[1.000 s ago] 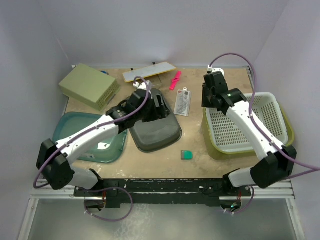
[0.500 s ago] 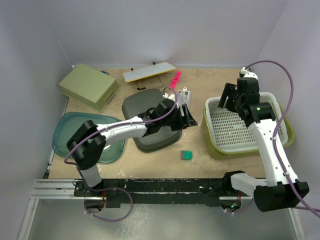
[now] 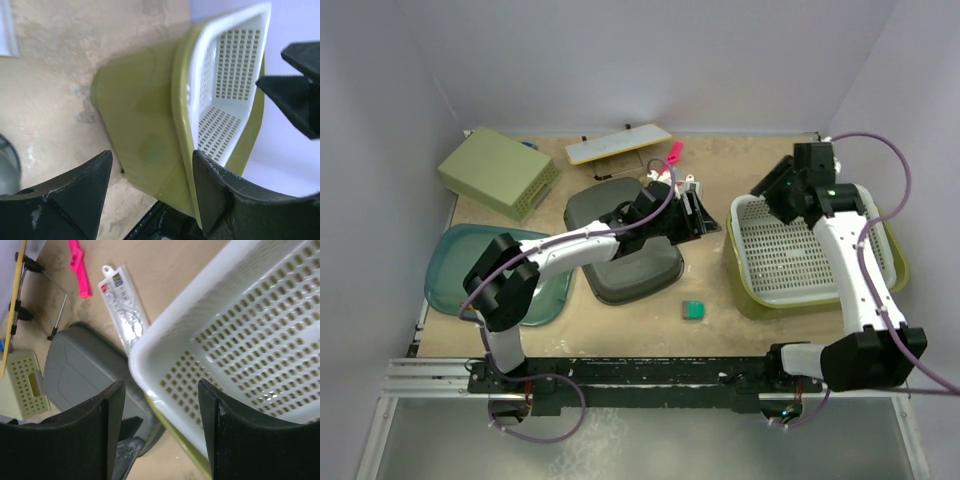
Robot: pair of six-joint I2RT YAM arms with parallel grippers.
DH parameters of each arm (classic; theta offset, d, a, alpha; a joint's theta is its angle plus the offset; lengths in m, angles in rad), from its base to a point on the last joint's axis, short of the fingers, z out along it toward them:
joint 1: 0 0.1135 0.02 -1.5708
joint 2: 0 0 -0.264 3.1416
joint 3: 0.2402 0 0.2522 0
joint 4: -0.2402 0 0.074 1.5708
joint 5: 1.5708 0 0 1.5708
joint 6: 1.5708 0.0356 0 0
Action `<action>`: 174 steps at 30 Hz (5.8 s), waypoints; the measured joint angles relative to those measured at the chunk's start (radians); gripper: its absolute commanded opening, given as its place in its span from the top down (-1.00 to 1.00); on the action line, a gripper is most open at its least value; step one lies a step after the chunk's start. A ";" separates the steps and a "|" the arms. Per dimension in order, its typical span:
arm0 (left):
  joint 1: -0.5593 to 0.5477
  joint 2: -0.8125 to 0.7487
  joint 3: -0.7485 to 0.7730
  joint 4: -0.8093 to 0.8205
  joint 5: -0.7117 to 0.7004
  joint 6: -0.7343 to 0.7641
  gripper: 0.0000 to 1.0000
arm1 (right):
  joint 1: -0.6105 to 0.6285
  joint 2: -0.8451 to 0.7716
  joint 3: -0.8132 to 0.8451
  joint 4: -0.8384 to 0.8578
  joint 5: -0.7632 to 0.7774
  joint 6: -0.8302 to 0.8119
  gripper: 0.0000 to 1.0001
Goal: Turn the large container upside down
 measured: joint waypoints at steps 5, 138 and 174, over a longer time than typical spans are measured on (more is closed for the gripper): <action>0.087 -0.005 -0.028 -0.002 0.011 0.000 -0.27 | 0.160 0.132 0.129 -0.069 0.101 0.124 -0.18; 0.212 -0.211 0.219 -0.424 -0.032 0.360 0.12 | 0.201 -0.248 0.061 -0.247 -0.098 -0.536 -0.34; -0.063 -0.188 -0.054 -0.922 0.045 0.829 1.00 | 0.200 -0.101 -0.055 -0.168 0.056 -0.261 -0.71</action>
